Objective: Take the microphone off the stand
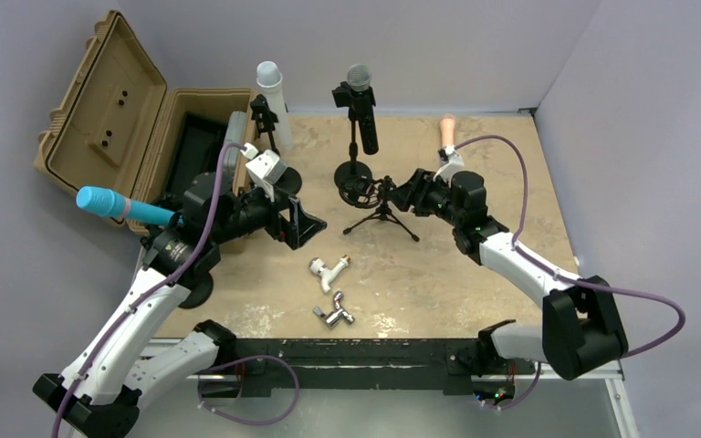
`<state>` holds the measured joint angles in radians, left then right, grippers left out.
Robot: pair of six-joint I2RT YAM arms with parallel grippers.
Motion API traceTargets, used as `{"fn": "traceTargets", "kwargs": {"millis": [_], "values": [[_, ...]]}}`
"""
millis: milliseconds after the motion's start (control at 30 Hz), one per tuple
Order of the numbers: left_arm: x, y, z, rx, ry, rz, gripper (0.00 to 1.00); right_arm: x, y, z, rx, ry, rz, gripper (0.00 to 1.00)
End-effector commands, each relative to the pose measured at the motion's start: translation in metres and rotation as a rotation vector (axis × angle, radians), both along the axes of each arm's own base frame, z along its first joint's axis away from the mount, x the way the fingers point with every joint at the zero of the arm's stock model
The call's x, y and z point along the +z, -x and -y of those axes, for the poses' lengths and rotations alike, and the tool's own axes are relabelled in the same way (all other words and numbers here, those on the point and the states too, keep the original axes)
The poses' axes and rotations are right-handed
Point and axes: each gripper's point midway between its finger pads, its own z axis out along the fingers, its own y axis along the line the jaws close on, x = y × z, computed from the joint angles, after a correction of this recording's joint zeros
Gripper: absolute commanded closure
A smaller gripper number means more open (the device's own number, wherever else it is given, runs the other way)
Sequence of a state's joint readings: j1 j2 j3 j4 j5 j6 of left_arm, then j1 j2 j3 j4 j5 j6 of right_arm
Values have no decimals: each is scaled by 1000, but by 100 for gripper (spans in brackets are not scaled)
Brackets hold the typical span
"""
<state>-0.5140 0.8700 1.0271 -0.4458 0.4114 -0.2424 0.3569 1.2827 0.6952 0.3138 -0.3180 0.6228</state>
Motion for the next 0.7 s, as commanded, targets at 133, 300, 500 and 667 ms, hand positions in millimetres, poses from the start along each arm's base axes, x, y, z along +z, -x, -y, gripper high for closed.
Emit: {"fn": "traceTargets", "kwargs": {"millis": [133, 300, 500, 667], "values": [[21, 0, 3, -13, 19, 55, 5, -48, -20, 46, -211, 220, -40, 49], [19, 0, 5, -22, 20, 48, 5, -73, -14, 38, -118, 267, -62, 32], [17, -1, 5, -19, 13, 43, 5, -116, -19, 27, -41, 316, -120, 33], [16, -2, 5, -17, 10, 40, 5, -119, -27, 20, -70, 361, -125, 44]]}}
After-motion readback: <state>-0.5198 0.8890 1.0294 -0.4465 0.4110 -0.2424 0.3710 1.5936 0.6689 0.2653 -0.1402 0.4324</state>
